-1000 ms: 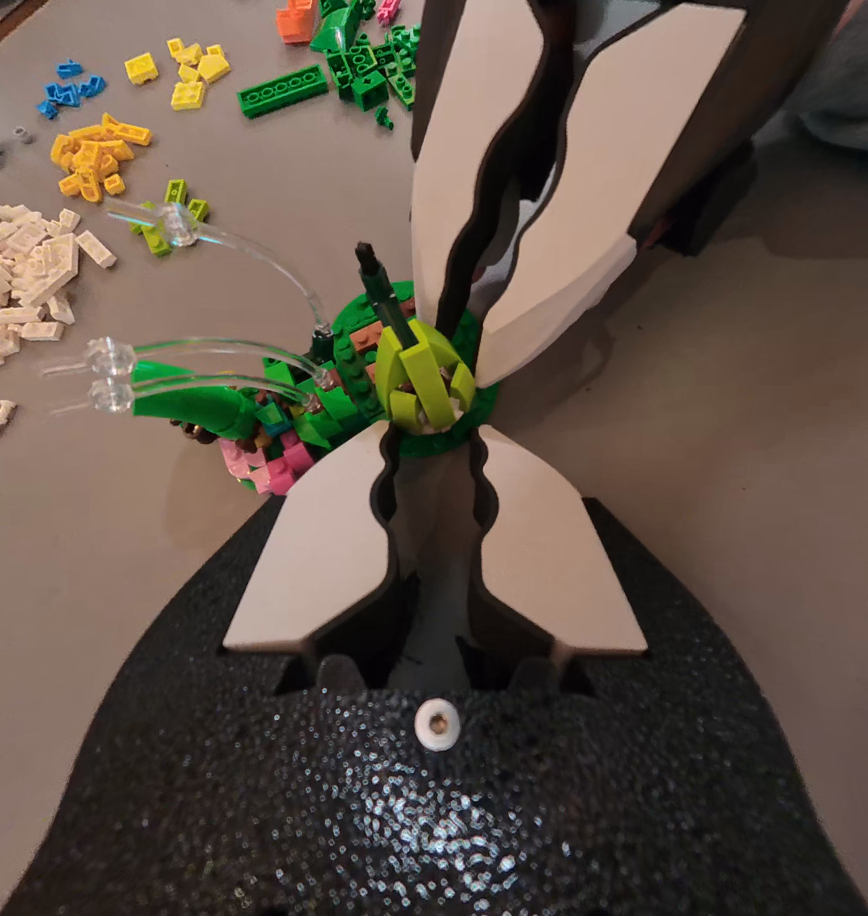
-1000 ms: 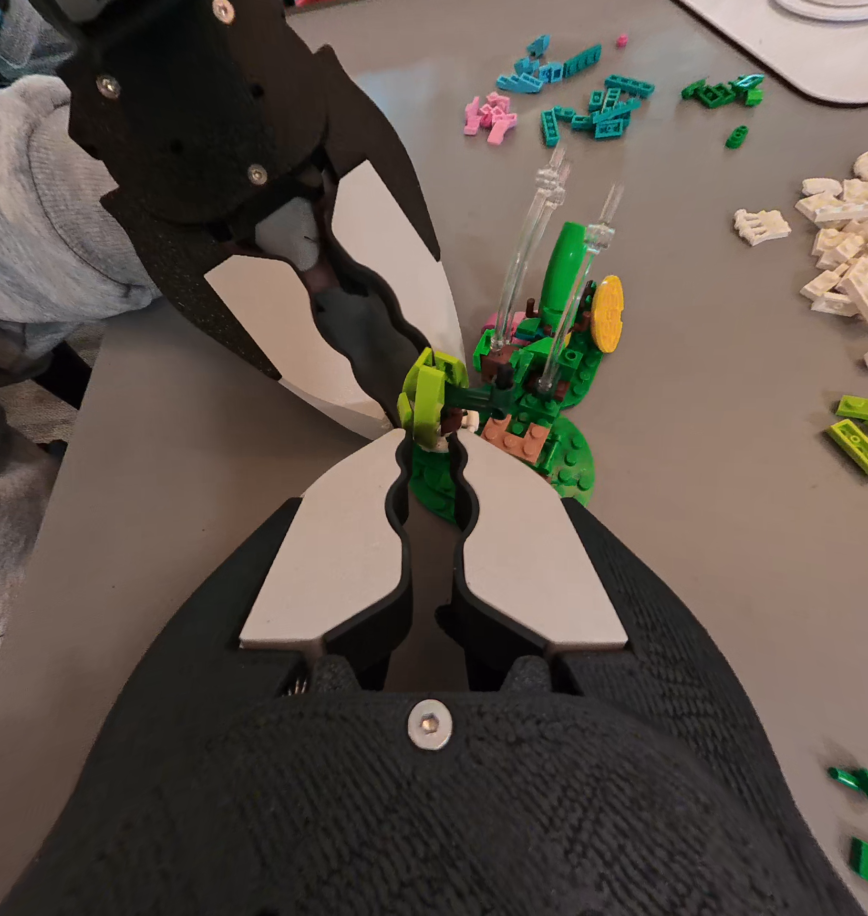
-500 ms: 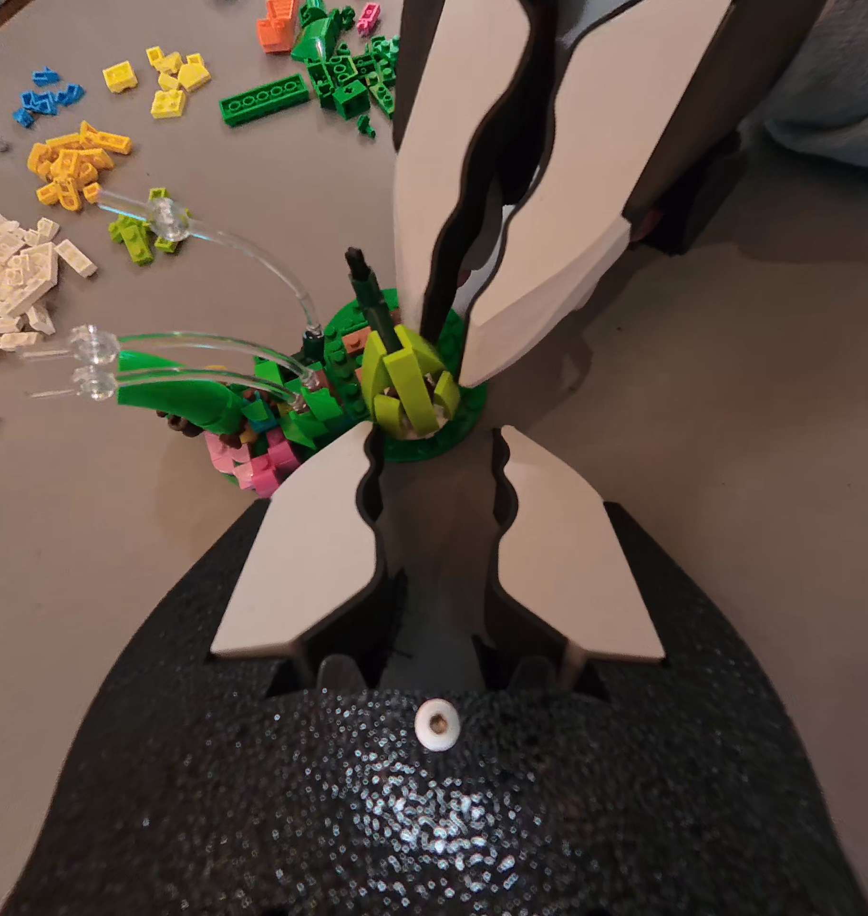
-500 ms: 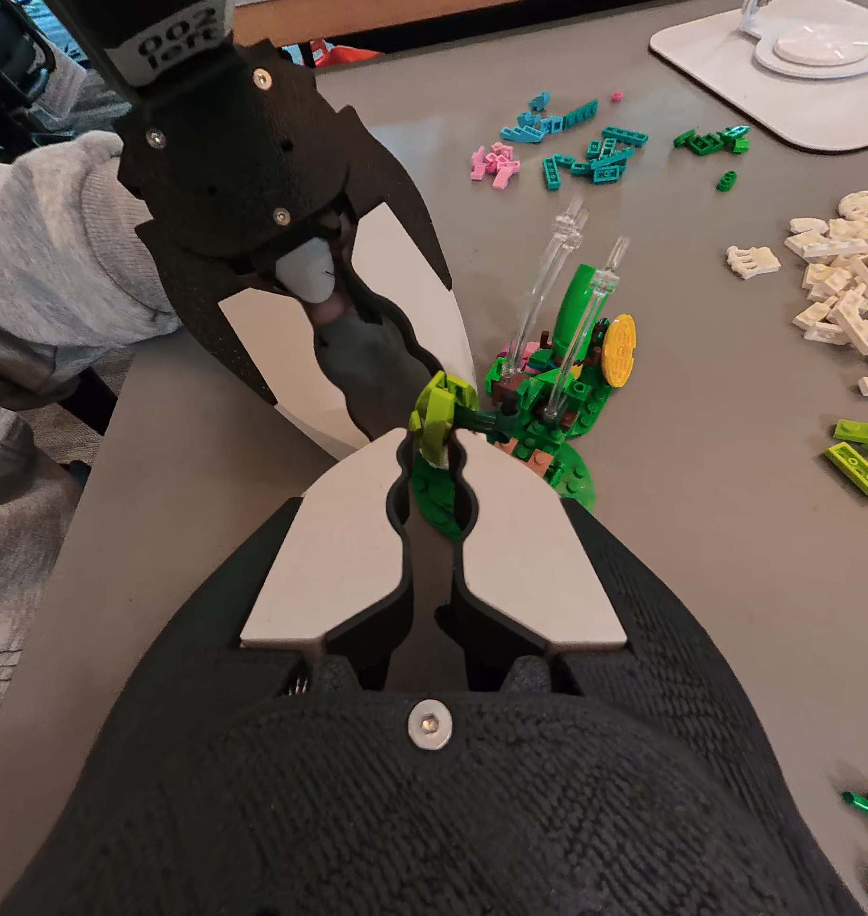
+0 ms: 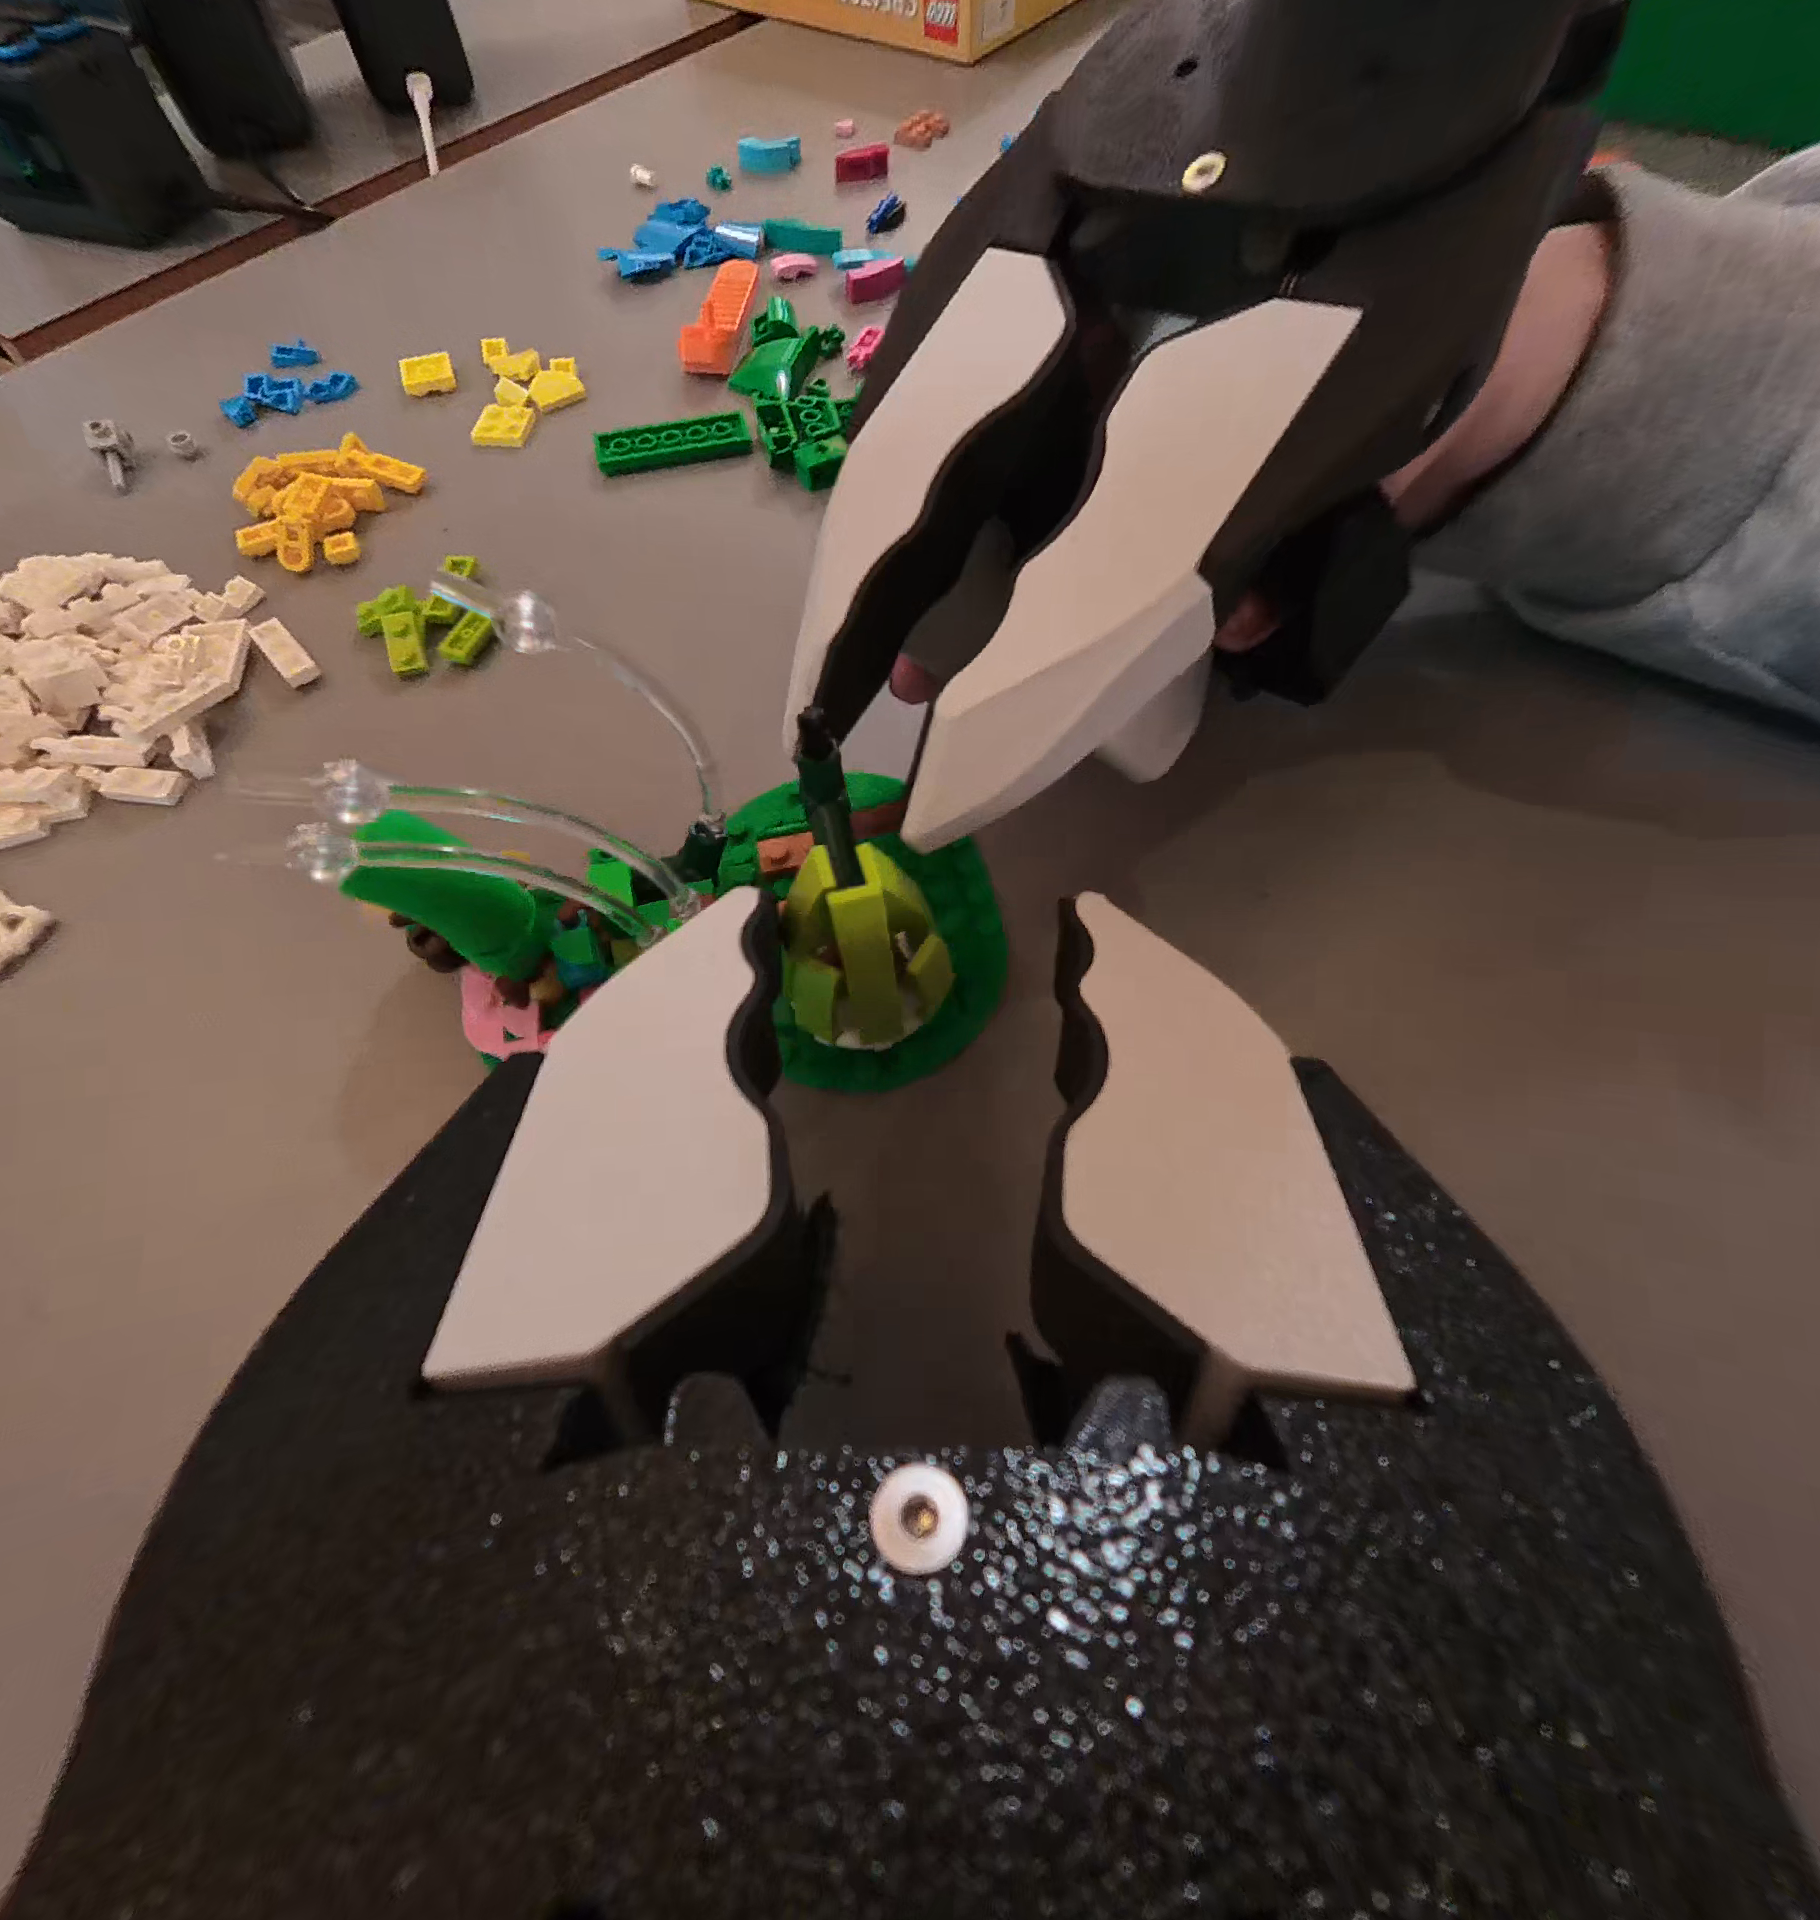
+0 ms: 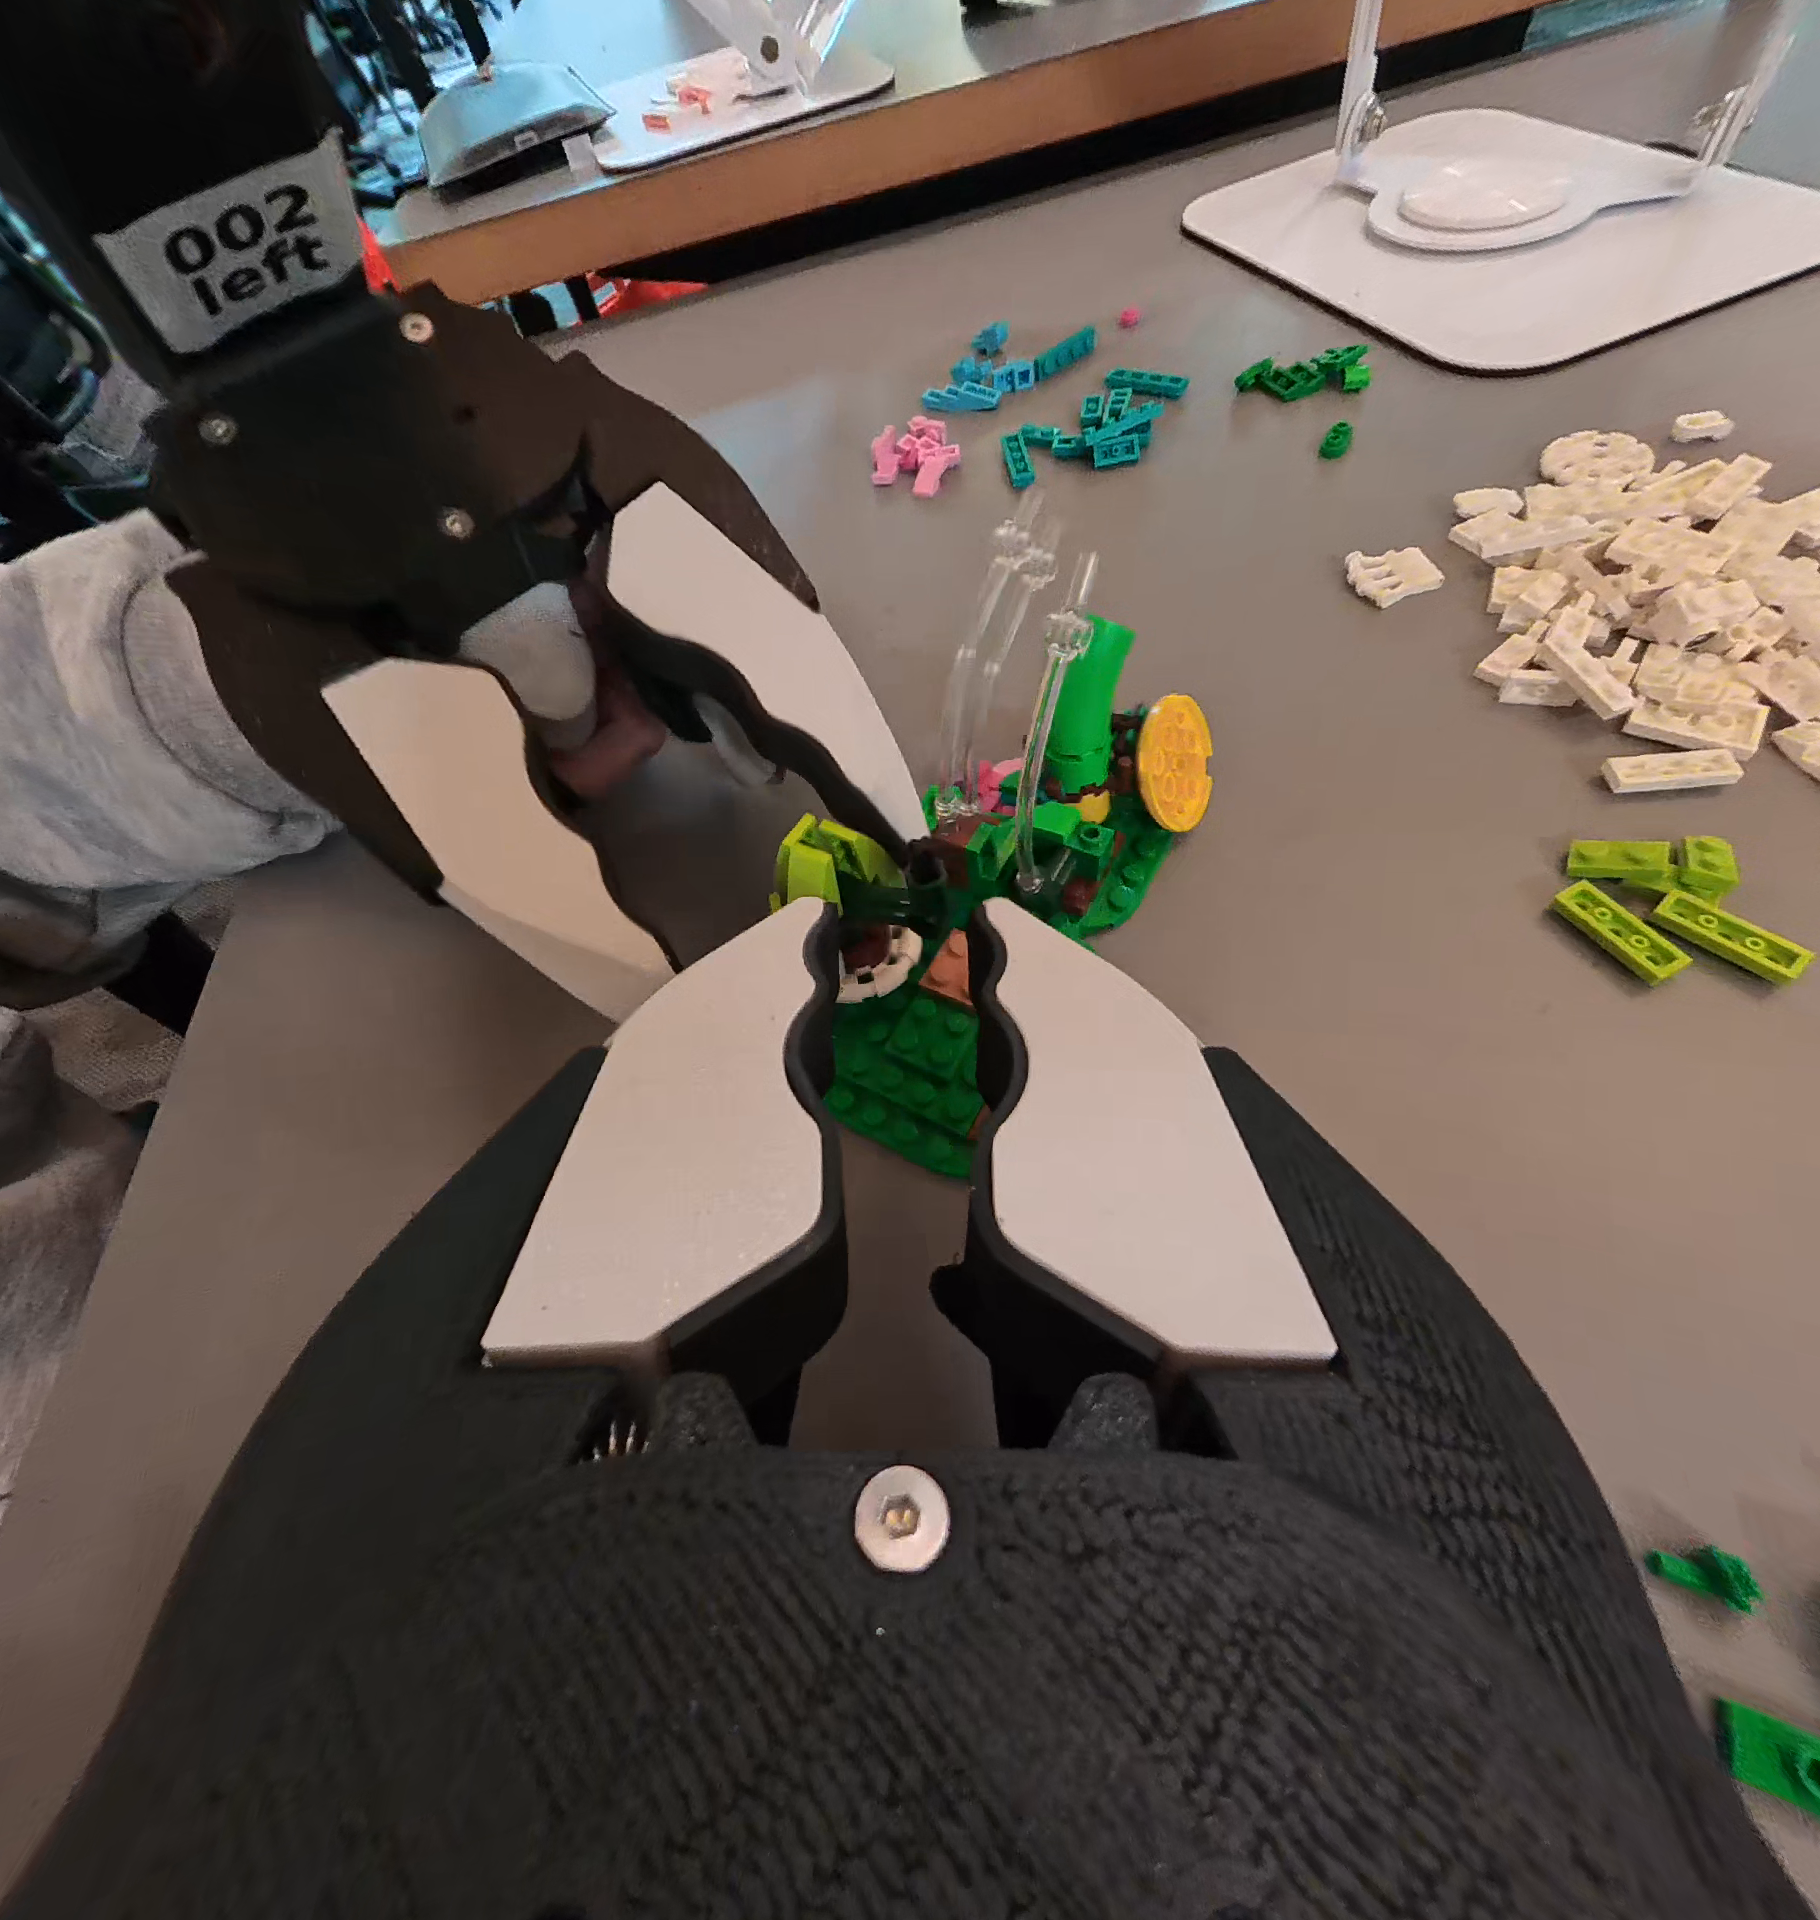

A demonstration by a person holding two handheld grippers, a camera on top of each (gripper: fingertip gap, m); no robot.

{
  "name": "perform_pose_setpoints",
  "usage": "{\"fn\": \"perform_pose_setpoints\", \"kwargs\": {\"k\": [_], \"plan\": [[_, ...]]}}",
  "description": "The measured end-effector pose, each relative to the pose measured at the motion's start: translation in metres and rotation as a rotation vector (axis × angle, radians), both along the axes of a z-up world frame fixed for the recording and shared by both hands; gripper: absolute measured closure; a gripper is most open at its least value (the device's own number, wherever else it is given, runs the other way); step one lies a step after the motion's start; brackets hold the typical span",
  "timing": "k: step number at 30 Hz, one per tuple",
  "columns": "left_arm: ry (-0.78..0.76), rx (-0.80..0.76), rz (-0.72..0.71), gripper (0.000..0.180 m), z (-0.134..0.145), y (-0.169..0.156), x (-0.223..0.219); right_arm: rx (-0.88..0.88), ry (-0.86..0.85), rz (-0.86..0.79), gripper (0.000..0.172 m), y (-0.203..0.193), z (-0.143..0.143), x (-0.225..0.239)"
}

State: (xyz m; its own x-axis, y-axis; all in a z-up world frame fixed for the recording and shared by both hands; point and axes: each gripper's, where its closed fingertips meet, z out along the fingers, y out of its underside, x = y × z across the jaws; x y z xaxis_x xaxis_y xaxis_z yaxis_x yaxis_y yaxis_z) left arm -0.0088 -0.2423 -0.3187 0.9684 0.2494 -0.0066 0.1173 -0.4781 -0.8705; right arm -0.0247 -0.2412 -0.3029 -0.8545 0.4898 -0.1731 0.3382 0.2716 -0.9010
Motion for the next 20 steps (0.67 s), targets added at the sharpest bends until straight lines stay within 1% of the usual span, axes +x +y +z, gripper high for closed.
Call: {"fn": "perform_pose_setpoints", "kwargs": {"k": [1, 6, 8, 9, 11, 13, 18, 19, 20], "plan": [[0.015, -0.008, 0.012, 0.13, -0.001, 0.001, -0.001, -0.008, -0.005, -0.004, 0.149, -0.001, 0.0, -0.001], [0.034, -0.016, 0.07, 0.139, -0.001, 0.001, -0.01, -0.014, -0.001, -0.027, 0.152, -0.003, 0.001, -0.004], [0.034, -0.014, 0.086, 0.141, -0.001, 0.001, -0.012, -0.005, 0.008, -0.02, 0.163, -0.004, 0.0, -0.003], [0.036, -0.01, 0.091, 0.142, 0.0, 0.0, -0.013, -0.001, 0.012, -0.011, 0.164, -0.005, 0.0, -0.002], [0.037, -0.011, 0.092, 0.145, 0.0, -0.001, -0.013, 0.006, 0.026, -0.002, 0.164, -0.006, 0.0, 0.0], [0.057, -0.018, 0.091, 0.154, 0.0, -0.003, -0.014, 0.013, 0.036, 0.019, 0.164, -0.008, 0.001, 0.003], [0.039, -0.017, 0.067, 0.154, -0.001, -0.006, -0.011, 0.023, 0.054, 0.026, 0.163, -0.01, 0.001, 0.005], [0.032, -0.014, 0.061, 0.154, -0.001, -0.006, -0.011, 0.022, 0.041, 0.024, 0.16, -0.011, 0.0, 0.005], [0.027, -0.012, 0.053, 0.154, -0.001, -0.006, -0.01, 0.021, 0.026, 0.025, 0.153, -0.012, -0.001, 0.005]]}}
